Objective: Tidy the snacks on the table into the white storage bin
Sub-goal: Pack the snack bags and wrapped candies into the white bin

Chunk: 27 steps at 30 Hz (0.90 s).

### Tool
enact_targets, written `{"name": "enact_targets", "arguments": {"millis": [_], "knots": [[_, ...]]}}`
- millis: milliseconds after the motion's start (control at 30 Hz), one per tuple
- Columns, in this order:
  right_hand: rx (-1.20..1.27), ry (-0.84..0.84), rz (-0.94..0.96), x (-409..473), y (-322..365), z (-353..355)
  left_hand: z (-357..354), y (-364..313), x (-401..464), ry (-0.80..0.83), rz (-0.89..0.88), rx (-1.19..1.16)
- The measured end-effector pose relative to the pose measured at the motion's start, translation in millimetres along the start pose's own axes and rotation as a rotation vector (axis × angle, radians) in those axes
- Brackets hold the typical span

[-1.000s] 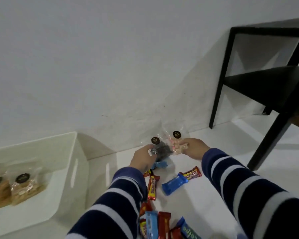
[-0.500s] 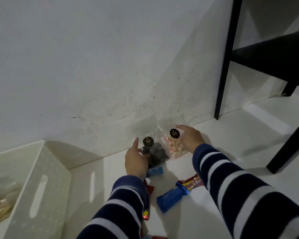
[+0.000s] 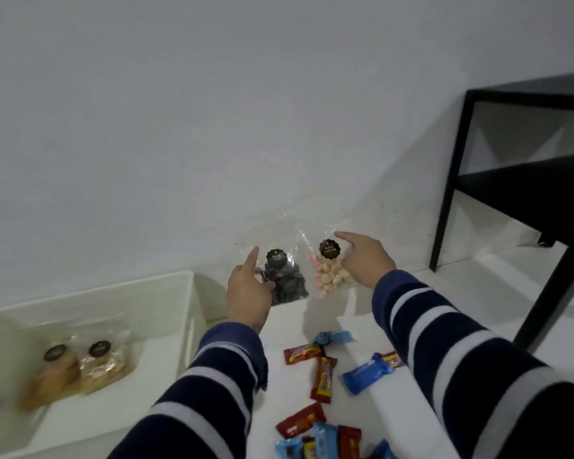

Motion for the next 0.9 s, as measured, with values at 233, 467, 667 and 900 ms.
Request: {"name": "enact_targets", "arguments": {"millis": [233,467,667,900], "knots": [[-0.163,0.072,0.131,-61.7,113.5,-62.6,131.4,55.4,-9.6,-0.058,0.007,0.004],[-0.289,0.124,0.210,-107.3,189.8,-158.4,220.7,145.3,-12.4,-0.069,0.097,0.000],[-0.481,0.218,0.202,-124.7,202.0,-248.1,223.0,220.0,-8.5,0.105,0.281,-0.030],[-0.454,0.287,0.075,-102.3,160.3,-310.2,176.8,268.0,20.2,0.265,0.334,0.181]]}}
Point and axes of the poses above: each hand's wrist, its own x-axis towards the middle knuckle, its own z-axis out of the back of the hand, y = z × x, the point moved 1 cm from there along x, towards the middle knuckle, and after that the axes turned 13 degrees about x, right-handed, at the moved point
